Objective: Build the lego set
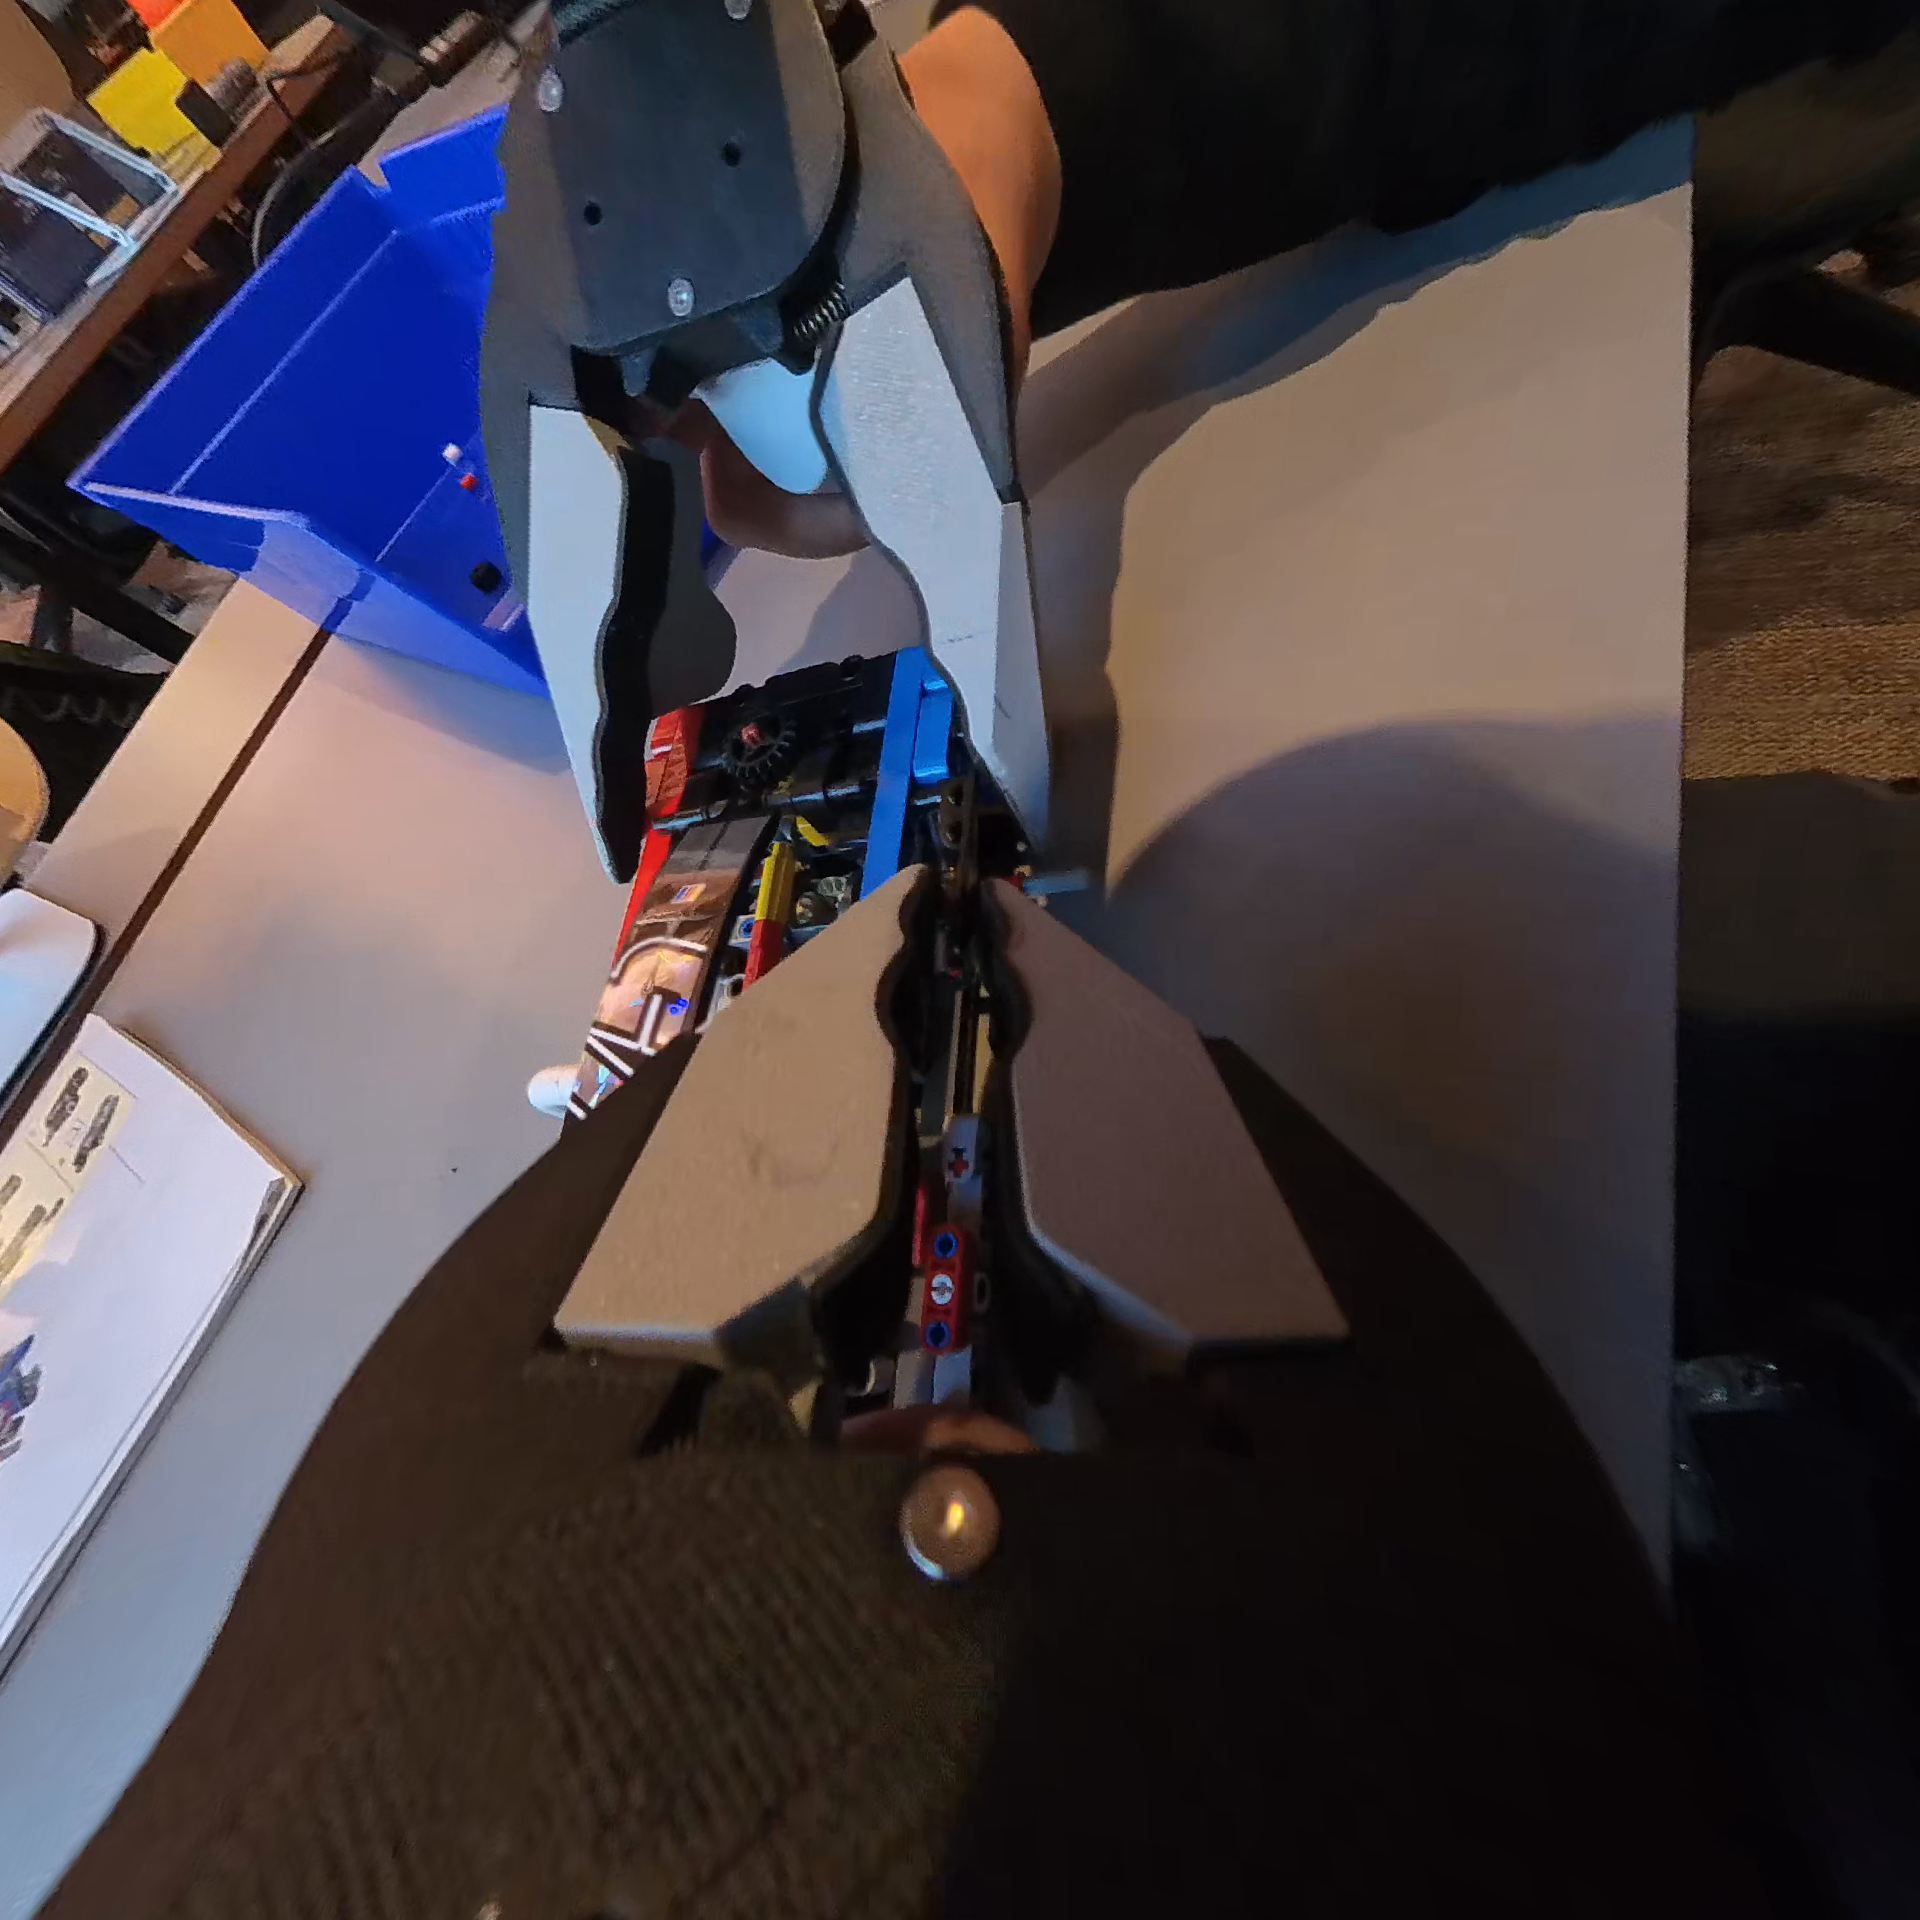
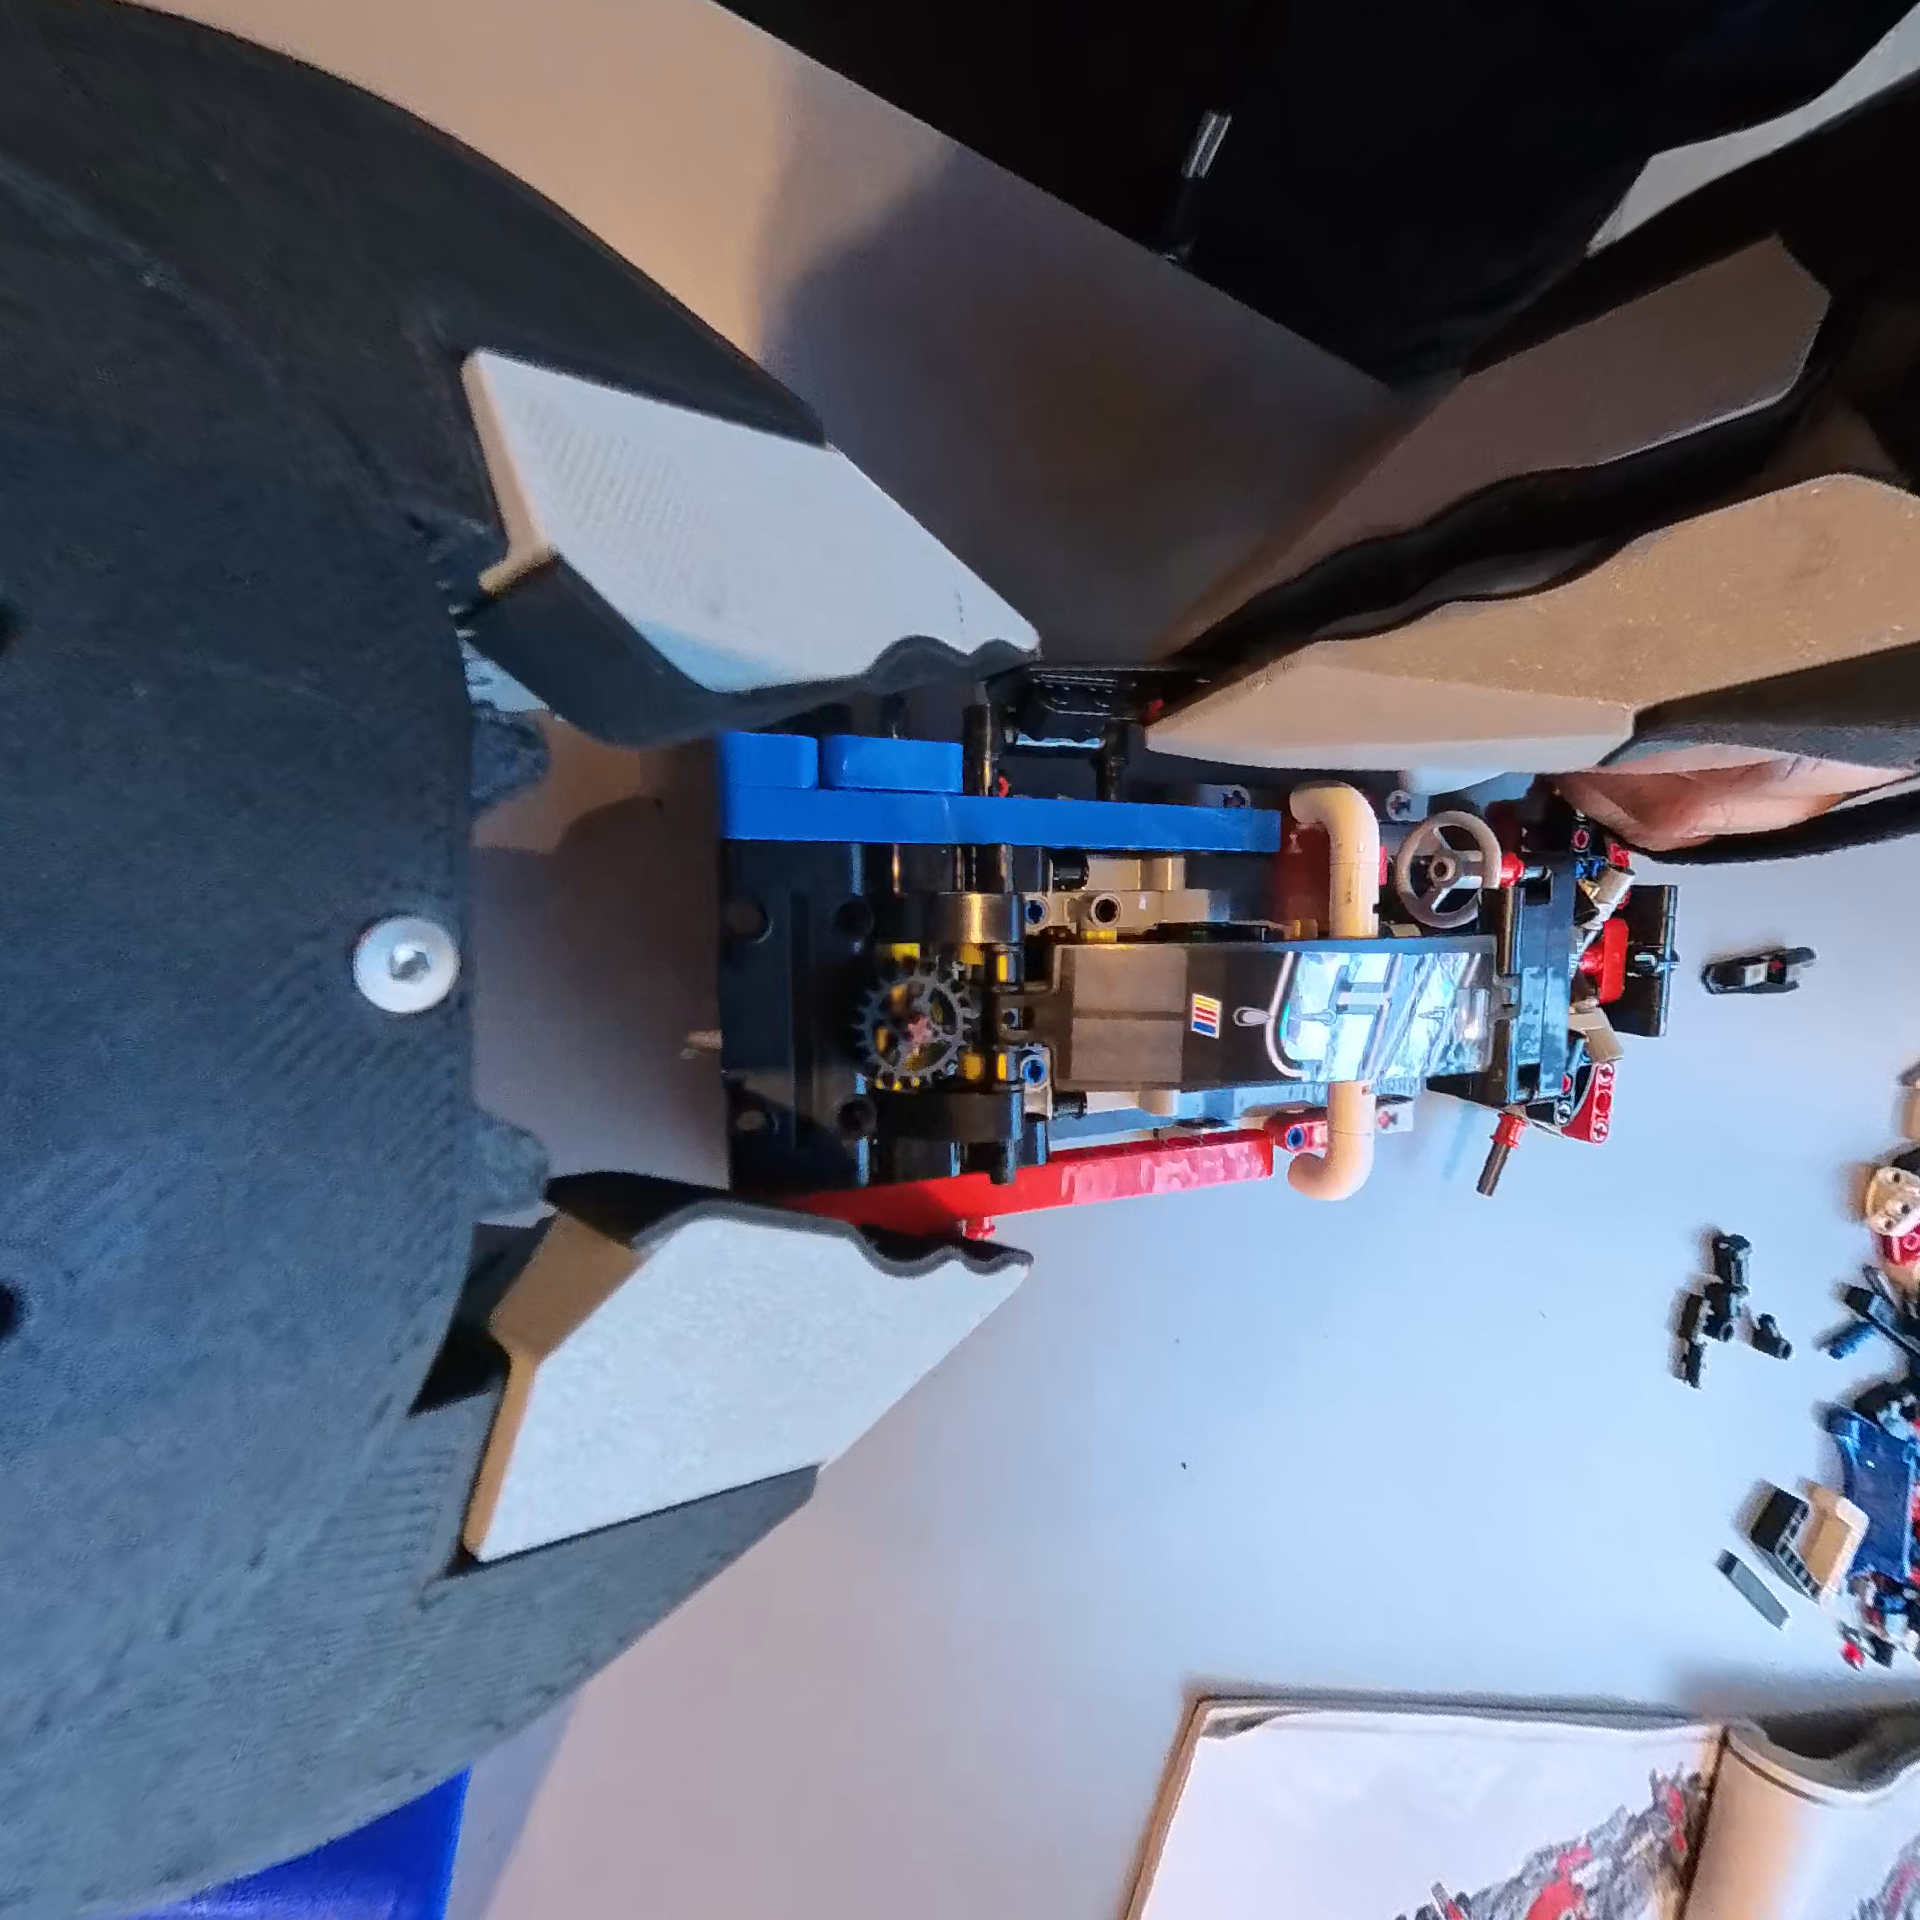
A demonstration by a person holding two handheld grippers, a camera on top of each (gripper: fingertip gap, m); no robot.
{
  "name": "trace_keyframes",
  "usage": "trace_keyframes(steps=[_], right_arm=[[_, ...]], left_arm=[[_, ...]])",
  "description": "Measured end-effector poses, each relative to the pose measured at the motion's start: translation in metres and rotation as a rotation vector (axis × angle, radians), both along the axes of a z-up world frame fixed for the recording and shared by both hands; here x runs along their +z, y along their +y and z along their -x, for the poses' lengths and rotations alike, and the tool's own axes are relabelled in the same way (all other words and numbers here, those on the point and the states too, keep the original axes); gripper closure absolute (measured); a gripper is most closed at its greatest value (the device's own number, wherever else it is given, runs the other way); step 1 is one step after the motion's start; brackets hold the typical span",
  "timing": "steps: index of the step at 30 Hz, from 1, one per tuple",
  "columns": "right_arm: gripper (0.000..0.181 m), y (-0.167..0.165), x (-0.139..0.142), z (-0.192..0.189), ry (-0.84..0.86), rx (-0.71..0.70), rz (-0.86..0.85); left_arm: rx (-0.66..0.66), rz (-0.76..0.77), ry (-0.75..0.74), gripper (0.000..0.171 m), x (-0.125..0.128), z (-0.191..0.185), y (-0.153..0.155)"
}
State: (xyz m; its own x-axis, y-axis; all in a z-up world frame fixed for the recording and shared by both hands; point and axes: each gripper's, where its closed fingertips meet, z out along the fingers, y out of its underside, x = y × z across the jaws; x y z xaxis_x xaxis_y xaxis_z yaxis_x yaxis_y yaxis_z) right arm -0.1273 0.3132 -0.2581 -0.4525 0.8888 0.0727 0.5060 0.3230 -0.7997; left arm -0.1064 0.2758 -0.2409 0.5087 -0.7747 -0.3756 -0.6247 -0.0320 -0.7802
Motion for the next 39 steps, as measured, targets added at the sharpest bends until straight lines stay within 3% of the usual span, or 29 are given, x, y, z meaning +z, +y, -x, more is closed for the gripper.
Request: trace_keyframes(steps=[6, 14, 21, 29, 33, 39], right_arm=[[0.085, 0.003, 0.003, 0.003, 0.029, -0.014, 0.027], [0.086, 0.006, 0.002, 0.006, 0.046, -0.04, -0.003], [0.09, 0.006, 0.004, 0.008, 0.062, -0.057, 0.028], [0.087, 0.006, -0.001, 0.009, 0.108, -0.043, -0.083], [0.088, 0.006, -0.001, 0.011, 0.106, -0.058, -0.076], [0.092, 0.008, 0.0, 0.013, 0.099, -0.067, -0.056]], left_arm=[[0.047, 0.047, -0.026, 0.168, 0.001, 0.005, 0.005], [0.066, -0.031, 0.135, 0.167, -0.001, 0.01, 0.007], [0.044, 0.128, 0.03, 0.168, 0.003, 0.012, 0.011], [0.01, -0.024, 0.215, 0.168, -0.001, 0.01, 0.01], [0.043, 0.09, 0.105, 0.169, -0.008, 0.015, 0.009], [0.056, 0.045, 0.068, 0.167, -0.007, 0.017, 0.01]])
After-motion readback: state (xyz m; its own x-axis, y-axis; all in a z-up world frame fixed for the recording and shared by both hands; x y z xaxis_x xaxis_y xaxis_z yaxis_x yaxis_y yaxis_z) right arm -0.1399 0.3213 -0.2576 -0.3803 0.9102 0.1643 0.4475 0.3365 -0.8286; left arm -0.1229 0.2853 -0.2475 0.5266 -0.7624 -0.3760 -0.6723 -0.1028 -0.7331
